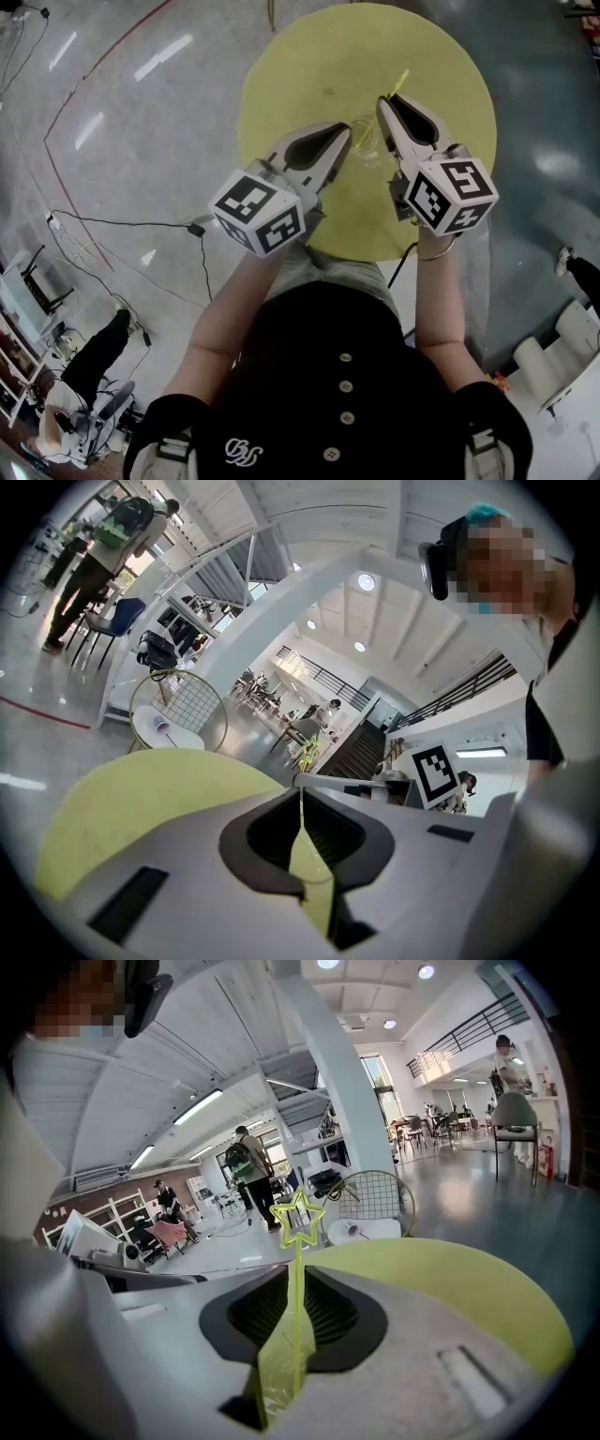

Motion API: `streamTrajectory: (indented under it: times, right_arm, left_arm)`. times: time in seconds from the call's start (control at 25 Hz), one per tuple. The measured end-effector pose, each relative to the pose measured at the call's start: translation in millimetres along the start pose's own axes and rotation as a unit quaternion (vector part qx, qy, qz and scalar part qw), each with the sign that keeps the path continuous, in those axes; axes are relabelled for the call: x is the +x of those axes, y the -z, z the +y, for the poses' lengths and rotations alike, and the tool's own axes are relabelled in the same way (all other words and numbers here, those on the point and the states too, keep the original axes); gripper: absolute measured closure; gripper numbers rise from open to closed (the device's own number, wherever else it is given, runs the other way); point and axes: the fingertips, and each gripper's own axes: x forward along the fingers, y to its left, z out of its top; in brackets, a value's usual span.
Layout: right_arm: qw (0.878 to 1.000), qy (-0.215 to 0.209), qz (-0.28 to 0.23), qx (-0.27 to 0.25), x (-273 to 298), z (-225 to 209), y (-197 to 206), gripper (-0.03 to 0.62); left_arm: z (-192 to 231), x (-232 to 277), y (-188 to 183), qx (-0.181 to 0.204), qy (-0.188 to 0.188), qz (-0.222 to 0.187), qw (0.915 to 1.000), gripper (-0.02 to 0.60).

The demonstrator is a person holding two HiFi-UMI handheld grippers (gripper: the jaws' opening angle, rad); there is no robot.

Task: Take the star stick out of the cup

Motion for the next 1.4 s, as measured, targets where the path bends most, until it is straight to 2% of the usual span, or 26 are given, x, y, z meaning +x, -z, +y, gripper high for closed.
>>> streamTrajectory:
  times: [0.16,0.64,0.96,1.4]
  right_arm:
    - [1.0,0.003,-0.006,0.0,-0.7,0.3,-4.1,0.577]
    - [0.999,-0.004,-0.039,-0.016,-17.4,11.7,-15.2,0.579]
    - [0.995,-0.007,-0.095,-0.036,-45.3,25.8,-33.5,0.579]
    - [0.987,0.026,-0.146,-0.057,-80.4,52.6,-63.1,0.579]
  left_arm:
    - [-0.9,-2.5,-0.9,-0.001,0.0,0.0,1.0,0.561]
    - [-12.2,-9.8,-1.4,0.014,0.009,0.002,0.9999,0.561]
    - [-28.0,-20.3,-0.7,0.03,0.016,-0.002,0.9994,0.561]
    - [-49.8,-43.6,-15.8,0.057,0.039,-0.017,0.9974,0.561]
